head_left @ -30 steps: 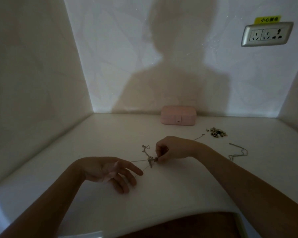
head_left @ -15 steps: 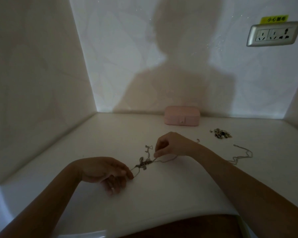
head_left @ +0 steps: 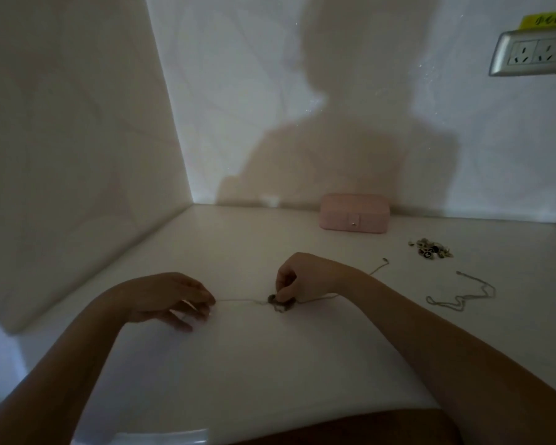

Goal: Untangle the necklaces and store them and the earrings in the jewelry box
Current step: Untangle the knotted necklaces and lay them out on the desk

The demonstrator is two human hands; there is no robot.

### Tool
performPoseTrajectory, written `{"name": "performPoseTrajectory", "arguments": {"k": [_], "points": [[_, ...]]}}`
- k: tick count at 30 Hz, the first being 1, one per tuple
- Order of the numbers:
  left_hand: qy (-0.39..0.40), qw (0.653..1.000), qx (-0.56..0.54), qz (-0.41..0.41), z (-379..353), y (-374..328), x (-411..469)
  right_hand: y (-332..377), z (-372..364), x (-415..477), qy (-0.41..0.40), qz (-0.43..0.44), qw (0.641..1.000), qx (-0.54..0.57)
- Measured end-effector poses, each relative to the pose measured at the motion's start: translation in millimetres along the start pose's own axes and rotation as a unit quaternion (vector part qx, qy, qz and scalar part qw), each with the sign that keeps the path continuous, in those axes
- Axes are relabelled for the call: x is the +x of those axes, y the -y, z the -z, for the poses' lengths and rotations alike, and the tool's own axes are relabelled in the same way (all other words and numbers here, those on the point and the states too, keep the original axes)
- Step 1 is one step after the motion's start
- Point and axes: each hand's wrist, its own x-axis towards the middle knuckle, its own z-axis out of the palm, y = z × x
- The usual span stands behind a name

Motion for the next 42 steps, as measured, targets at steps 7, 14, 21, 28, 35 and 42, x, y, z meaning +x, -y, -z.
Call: {"name": "performPoseTrajectory", "arguments": {"k": [7,14,21,28,35,42], "points": [[-0.122,0.943,0.305,-0.051,-7,-34,13,-8,-4,5,-0.030,0.031,0.998,0.040],[-0.091,0.941,0.269,-0.185,-58,-65,43,-14,3,1,-0.055,0.085,0.948,0.302],[-0.067,0.963,0.108,-0.236,-70,-57,57,-23,14,-5,-0.075,0.080,0.930,0.350],[-0.011,0.963,-0.077,-0.259,-71,-54,59,-27,17,-5,-0.107,0.080,0.971,0.197],[-0.026,0.967,-0.099,-0.234,-79,-52,62,-23,15,-2,-0.154,0.087,0.933,0.314],[-0.085,0.953,-0.150,-0.250,-80,-55,64,-18,19,-7,-0.137,0.075,0.933,0.324]]}}
